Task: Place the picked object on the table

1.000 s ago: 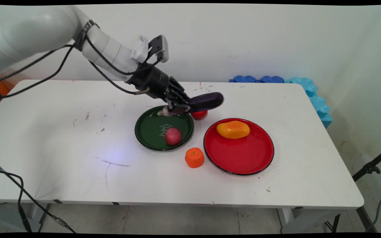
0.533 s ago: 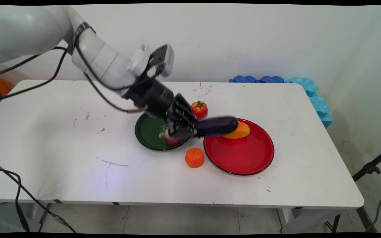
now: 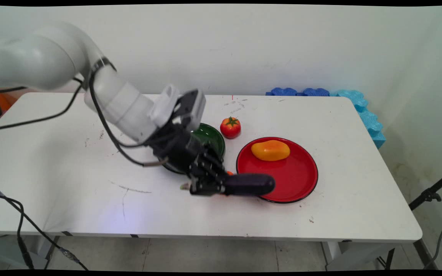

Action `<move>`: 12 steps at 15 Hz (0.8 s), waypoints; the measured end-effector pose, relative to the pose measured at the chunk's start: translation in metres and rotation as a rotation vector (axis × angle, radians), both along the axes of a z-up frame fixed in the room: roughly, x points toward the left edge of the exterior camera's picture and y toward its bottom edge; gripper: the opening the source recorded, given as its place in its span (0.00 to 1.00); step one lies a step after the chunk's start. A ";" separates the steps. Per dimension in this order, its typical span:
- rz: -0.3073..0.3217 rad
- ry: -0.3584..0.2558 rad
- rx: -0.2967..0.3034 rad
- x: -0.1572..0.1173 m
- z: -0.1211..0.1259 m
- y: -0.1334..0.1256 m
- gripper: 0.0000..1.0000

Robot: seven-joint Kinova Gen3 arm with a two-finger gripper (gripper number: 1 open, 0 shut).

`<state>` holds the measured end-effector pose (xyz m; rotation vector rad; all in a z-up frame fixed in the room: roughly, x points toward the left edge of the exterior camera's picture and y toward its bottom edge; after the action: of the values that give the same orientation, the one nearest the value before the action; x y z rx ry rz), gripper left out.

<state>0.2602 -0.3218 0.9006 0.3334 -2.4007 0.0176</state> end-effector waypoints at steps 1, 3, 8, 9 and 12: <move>-0.007 -0.007 0.004 -0.001 -0.008 0.002 0.00; -0.016 -0.023 0.011 -0.004 -0.027 0.005 0.00; -0.030 -0.048 0.010 -0.010 -0.068 0.001 0.00; -0.030 -0.050 0.008 -0.011 -0.073 0.000 0.00; -0.028 -0.054 0.002 -0.014 -0.090 -0.005 0.00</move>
<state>0.2460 -0.3270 0.8104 0.3041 -2.4586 0.0113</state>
